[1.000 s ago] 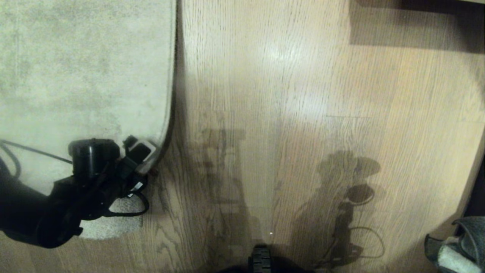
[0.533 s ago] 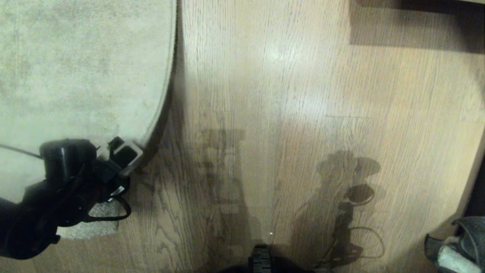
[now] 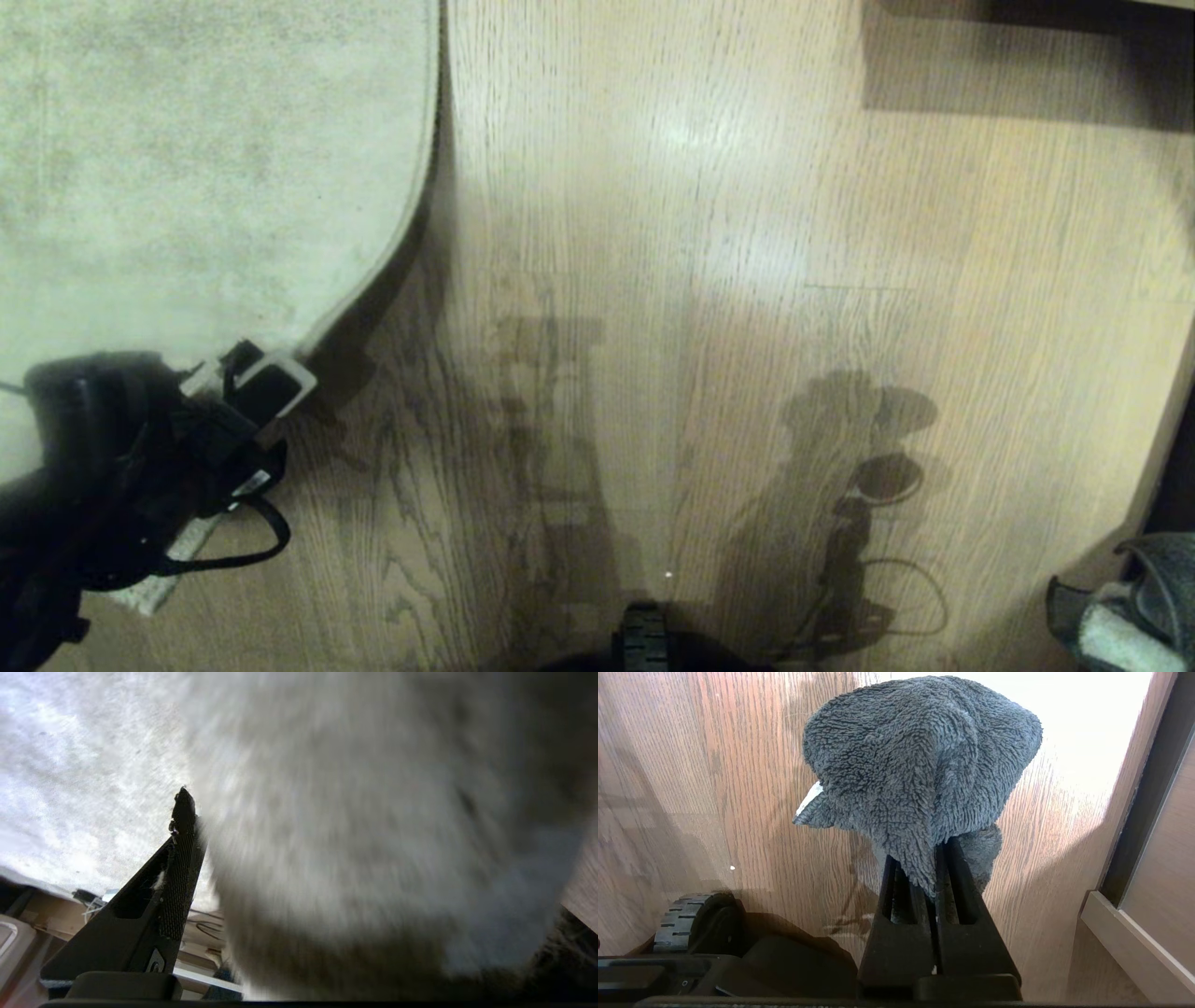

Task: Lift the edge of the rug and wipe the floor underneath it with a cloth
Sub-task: Lift up the carpet

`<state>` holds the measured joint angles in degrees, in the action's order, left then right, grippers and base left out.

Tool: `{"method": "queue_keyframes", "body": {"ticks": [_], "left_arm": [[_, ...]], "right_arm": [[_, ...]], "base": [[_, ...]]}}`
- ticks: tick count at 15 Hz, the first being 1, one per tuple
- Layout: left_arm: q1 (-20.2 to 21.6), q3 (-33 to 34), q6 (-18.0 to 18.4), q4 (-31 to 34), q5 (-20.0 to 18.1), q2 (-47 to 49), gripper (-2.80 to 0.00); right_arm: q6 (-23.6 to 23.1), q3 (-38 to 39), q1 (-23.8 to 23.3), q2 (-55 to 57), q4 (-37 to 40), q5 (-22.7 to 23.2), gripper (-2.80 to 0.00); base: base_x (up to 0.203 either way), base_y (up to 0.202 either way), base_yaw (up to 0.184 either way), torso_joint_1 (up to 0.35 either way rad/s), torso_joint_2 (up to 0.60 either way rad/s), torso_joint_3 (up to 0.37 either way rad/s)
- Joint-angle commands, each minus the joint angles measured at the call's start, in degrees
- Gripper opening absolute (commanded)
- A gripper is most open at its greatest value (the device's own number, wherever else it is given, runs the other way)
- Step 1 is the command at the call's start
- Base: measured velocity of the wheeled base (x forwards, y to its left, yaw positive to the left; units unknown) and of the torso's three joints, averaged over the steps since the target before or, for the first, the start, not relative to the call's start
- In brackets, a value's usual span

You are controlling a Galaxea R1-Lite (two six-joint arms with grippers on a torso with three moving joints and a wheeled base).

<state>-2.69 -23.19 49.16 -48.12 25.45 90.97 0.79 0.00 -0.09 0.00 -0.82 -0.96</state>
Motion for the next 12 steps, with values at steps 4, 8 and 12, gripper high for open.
{"method": "queue_keyframes", "body": {"ticks": [4,8,12], "left_arm": [[1.29,4.31,0.14,-0.28,-0.05,-5.64,0.00],[1.58,8.73,0.05,-0.58,0.45,-7.62,0.00],[2.43,10.81,-0.22,-0.75,0.56,-8.18,0.00]], "right_arm": [[0.00,0.00,0.00,0.09,0.00,-0.01,-2.80],[0.00,0.00,0.00,0.09,0.00,0.00,-2.80],[0.00,0.00,0.00,0.09,0.01,0.00,-2.80]], "base": [[0.000,0.000,0.000,0.000,0.00,0.000],[0.000,0.000,0.000,0.000,0.00,0.000],[0.000,0.000,0.000,0.000,0.00,0.000]]}}
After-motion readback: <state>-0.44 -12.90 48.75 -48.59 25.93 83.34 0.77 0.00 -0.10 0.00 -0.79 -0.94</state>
